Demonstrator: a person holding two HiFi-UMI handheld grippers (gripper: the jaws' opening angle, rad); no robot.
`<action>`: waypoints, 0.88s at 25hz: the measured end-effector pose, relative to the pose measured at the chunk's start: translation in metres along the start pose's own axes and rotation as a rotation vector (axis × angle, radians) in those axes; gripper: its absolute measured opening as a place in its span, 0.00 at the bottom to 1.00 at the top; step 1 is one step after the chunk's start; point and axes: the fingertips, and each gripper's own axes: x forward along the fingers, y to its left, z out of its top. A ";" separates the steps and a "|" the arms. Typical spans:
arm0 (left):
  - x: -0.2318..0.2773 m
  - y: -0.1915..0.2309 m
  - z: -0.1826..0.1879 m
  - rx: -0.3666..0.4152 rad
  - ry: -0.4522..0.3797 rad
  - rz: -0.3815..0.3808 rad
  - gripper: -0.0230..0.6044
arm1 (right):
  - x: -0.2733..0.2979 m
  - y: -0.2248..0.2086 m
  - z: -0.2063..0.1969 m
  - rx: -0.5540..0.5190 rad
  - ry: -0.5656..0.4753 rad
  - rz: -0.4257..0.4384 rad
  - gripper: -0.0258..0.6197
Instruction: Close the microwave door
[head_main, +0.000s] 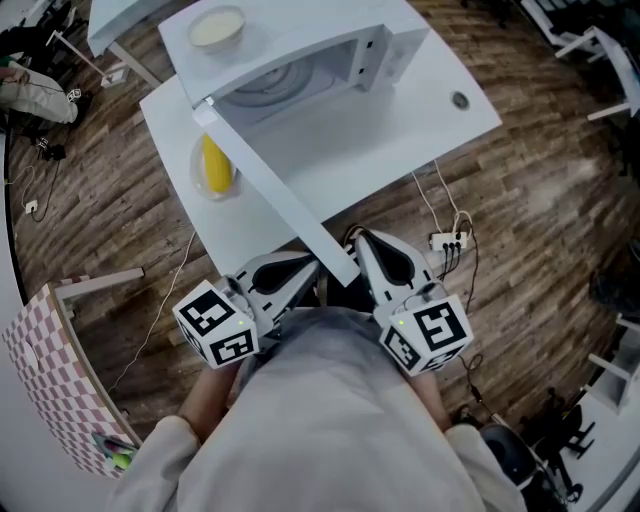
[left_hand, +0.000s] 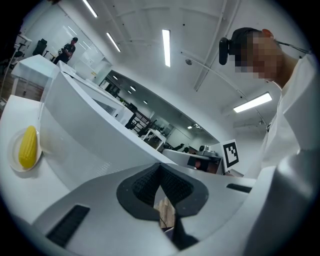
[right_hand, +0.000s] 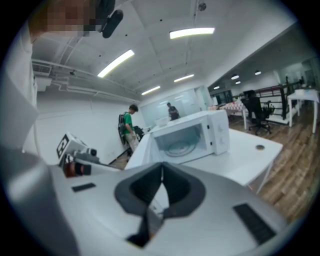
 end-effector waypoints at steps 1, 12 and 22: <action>0.002 0.000 0.000 0.000 0.002 -0.001 0.06 | 0.000 -0.002 0.001 0.002 -0.001 -0.001 0.08; 0.019 0.002 0.005 -0.008 0.020 -0.009 0.06 | 0.003 -0.022 0.009 0.028 -0.012 -0.008 0.08; 0.037 0.004 0.012 -0.038 0.010 -0.026 0.06 | 0.003 -0.038 0.017 0.036 -0.015 -0.009 0.08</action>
